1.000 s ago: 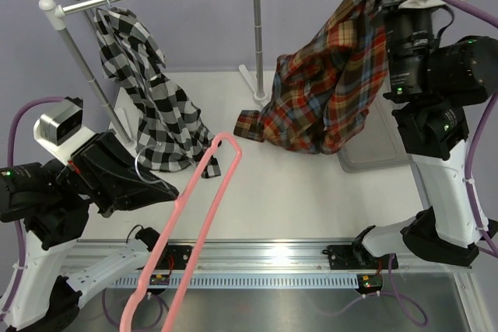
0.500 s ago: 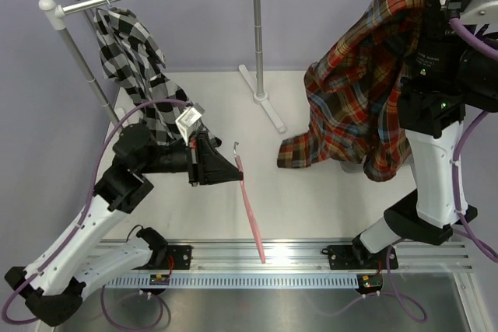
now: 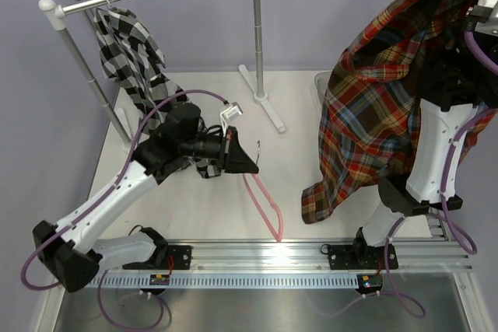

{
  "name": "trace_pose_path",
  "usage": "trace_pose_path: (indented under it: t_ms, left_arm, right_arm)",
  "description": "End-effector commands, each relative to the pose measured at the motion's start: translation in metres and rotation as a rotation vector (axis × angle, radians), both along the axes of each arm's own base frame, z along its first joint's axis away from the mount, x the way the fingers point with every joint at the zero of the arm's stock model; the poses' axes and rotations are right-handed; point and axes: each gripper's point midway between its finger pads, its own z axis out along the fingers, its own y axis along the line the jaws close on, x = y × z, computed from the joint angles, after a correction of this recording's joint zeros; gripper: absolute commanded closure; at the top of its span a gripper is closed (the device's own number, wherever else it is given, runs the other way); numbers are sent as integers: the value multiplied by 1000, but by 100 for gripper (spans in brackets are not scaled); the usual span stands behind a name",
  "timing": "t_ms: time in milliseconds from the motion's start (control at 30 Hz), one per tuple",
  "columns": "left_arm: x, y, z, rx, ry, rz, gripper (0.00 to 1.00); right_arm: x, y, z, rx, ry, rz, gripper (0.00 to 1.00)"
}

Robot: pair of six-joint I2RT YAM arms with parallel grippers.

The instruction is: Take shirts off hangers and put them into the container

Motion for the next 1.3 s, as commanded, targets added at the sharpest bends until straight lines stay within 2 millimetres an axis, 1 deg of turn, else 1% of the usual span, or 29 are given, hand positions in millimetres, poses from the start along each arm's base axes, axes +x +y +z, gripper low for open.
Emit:
trace_pose_path:
  t_ms: [0,33,133,167,200,300,333,400,433,467,533,567,600,633,667,700,733,767,800,833,933,967,1000,1033,1100,1133,1200,1233,1267]
  left_arm:
    - [13,-10,8,0,-82,-44,100]
    - [19,-14,-2,24,-70,-47,100]
    - [31,-23,-10,41,-43,-45,100]
    - [33,-29,-17,40,-5,-65,100]
    - [36,-34,-17,14,11,-75,100]
    - [43,-38,-30,49,11,-87,100]
    - [46,-38,-33,63,13,-79,100]
    - [51,-40,-39,83,30,-73,100]
    - [52,-42,-40,84,41,-77,100]
    - [54,-44,-40,83,52,-75,100]
    - [56,-49,-38,46,70,-70,100]
    - [55,-50,-35,28,78,-77,100]
    - [55,-52,-32,16,88,-79,100]
    - [54,-52,-31,14,94,-83,100]
    - [55,-53,-27,13,87,-83,100]
    - [54,-50,-32,42,95,-78,100]
    - [54,-49,-31,49,96,-77,100]
    - [55,-49,-29,54,93,-71,100]
    - [53,-48,-29,61,107,-72,100]
    - [52,-48,-27,58,115,-74,100]
    - [52,-50,-15,36,120,-69,100]
    - [52,-50,-12,30,120,-70,100]
    - [52,-50,-7,22,126,-70,100]
    - [52,-51,-5,20,130,-71,100]
    - [51,-52,3,2,138,-75,100]
    - [52,-52,5,-5,139,-75,100]
    - [51,-54,12,-19,146,-77,100]
    - [52,-54,18,-29,138,-75,100]
    - [52,-55,22,-38,138,-75,100]
  right_arm:
    - [-4,-1,-1,-46,-66,37,100]
    - [-3,-4,-2,-58,-74,20,100]
    - [9,-6,-6,-70,-88,37,100]
    - [20,-7,-10,-67,-87,39,100]
    - [21,-6,-11,-74,-94,47,100]
    - [34,-1,-15,-100,-81,50,100]
    - [33,-1,-15,-98,-91,47,100]
    - [44,-4,-18,-92,-73,49,100]
    - [54,-5,-20,-92,-45,51,100]
    - [79,-6,-27,-84,-3,60,100]
    - [109,-24,-37,-31,49,61,100]
    - [147,-31,-53,-6,120,64,100]
    - [157,-48,-60,51,120,58,100]
    - [174,-59,-70,86,147,58,100]
    - [207,-72,-92,130,217,68,100]
    - [218,-93,-101,187,234,54,100]
    - [228,-106,-112,231,251,50,100]
    - [254,-117,-137,267,321,46,100]
    - [263,-131,-150,313,343,57,100]
    - [281,-138,-175,345,397,66,100]
    - [305,-146,-208,403,481,131,100]
    - [319,-149,-226,440,520,160,100]
    - [325,-151,-233,464,539,181,100]
    - [337,-154,-250,493,592,190,100]
    - [347,-154,-268,548,647,250,100]
    - [351,-154,-277,570,671,277,100]
    - [361,-142,-300,598,764,383,100]
    - [366,-136,-324,639,847,406,100]
    - [367,-133,-336,683,874,437,100]
